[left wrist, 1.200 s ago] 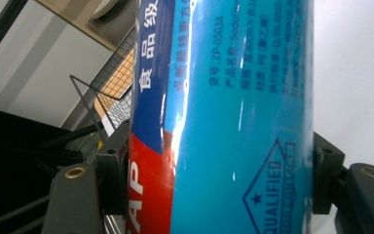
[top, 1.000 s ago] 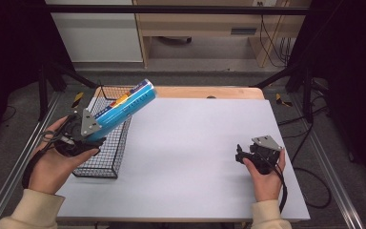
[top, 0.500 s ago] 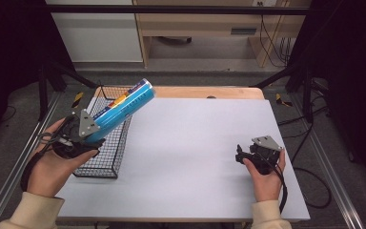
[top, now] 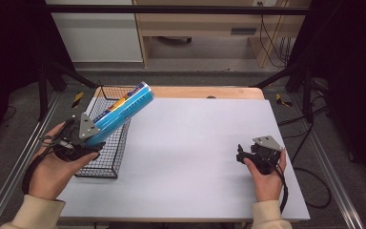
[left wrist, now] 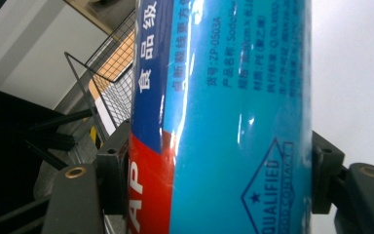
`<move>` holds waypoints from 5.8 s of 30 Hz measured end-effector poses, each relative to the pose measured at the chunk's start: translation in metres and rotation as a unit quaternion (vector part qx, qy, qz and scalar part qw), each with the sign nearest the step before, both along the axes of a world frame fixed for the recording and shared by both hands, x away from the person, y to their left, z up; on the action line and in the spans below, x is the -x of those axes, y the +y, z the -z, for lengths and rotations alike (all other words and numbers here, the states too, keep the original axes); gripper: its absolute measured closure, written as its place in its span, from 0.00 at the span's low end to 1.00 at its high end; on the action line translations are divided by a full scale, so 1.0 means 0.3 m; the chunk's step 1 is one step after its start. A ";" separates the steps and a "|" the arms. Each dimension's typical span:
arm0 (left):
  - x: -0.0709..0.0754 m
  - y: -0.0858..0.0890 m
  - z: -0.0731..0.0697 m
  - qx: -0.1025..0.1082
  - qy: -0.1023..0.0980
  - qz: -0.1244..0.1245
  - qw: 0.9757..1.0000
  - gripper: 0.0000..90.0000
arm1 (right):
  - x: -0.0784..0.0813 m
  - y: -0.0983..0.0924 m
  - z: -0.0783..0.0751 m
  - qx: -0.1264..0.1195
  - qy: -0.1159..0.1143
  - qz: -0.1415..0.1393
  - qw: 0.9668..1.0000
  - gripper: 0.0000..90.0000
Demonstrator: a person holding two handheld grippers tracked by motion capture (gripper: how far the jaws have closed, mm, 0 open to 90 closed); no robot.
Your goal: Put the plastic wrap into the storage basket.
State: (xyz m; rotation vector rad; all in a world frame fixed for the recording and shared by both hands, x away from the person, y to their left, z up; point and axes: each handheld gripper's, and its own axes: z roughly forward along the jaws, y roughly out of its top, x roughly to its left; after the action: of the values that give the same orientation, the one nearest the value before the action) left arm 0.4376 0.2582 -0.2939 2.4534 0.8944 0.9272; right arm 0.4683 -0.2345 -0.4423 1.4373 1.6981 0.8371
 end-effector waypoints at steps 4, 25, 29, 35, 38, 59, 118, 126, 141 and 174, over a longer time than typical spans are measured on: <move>0.014 0.002 0.001 0.002 0.002 -0.009 1.000 0.35 | -0.001 -0.004 0.001 -0.003 0.001 0.000 1.000 0.07; 0.036 0.017 0.010 0.014 0.012 -0.029 0.999 0.35 | -0.001 0.001 0.002 -0.001 0.003 -0.002 1.000 0.07; 0.034 0.021 0.014 0.015 0.016 -0.036 0.999 0.35 | 0.000 0.000 0.002 -0.003 0.003 0.000 1.000 0.07; 0.029 0.029 0.024 0.018 0.024 -0.048 0.998 0.35 | 0.000 -0.001 0.002 -0.003 0.004 0.000 1.000 0.07; 0.030 0.031 0.026 0.017 0.026 -0.051 0.998 0.35 | 0.000 0.000 0.002 -0.003 0.005 -0.001 1.000 0.07; 0.021 0.045 0.047 0.016 0.050 -0.078 0.996 0.35 | 0.000 -0.001 0.002 -0.007 0.006 -0.005 1.000 0.07; -0.254 0.129 0.268 0.012 0.238 -0.198 0.951 0.35 | -0.019 0.013 0.015 -0.012 0.017 -0.024 1.000 0.07; -0.286 0.116 0.274 -0.014 0.258 -0.189 0.947 0.35 | -0.024 0.015 0.021 -0.008 0.024 -0.029 0.999 0.07; -0.294 0.100 0.271 -0.010 0.218 -0.170 0.961 0.32 | -0.033 0.035 0.036 0.014 0.033 -0.040 0.999 0.07; -0.025 -0.259 0.267 0.230 -0.012 0.120 0.966 0.06 | 0.201 -0.023 -0.025 -0.015 -0.038 -0.042 0.998 0.04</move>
State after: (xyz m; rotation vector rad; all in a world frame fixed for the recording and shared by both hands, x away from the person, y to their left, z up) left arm 0.4450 0.1805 -0.3740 2.0849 0.6905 0.5845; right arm 0.4080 -0.2414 -0.4349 1.3452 1.7041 0.9546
